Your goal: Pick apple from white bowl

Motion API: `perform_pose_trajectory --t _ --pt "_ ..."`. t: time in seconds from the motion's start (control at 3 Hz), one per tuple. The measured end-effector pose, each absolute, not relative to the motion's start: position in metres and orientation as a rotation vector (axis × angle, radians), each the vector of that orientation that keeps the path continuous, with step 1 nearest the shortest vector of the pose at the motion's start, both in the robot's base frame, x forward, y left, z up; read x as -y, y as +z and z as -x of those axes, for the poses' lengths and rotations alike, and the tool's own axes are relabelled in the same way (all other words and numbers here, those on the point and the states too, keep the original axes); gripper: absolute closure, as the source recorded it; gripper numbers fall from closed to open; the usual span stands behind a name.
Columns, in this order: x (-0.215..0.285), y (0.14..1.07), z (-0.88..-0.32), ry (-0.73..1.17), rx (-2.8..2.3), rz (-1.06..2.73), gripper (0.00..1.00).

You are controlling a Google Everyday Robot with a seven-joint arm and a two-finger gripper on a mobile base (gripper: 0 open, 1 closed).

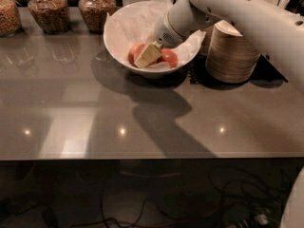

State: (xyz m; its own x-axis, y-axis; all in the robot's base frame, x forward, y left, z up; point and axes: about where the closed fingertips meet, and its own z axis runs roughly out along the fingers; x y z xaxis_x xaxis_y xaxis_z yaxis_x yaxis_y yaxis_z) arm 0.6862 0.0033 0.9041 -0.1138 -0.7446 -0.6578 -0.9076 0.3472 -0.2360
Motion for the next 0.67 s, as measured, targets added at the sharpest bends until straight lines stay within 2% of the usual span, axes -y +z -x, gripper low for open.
perform_pose_trajectory --t 0.67 --pt "0.015 0.951 -0.693 0.214 -1.795 1.402 1.00"
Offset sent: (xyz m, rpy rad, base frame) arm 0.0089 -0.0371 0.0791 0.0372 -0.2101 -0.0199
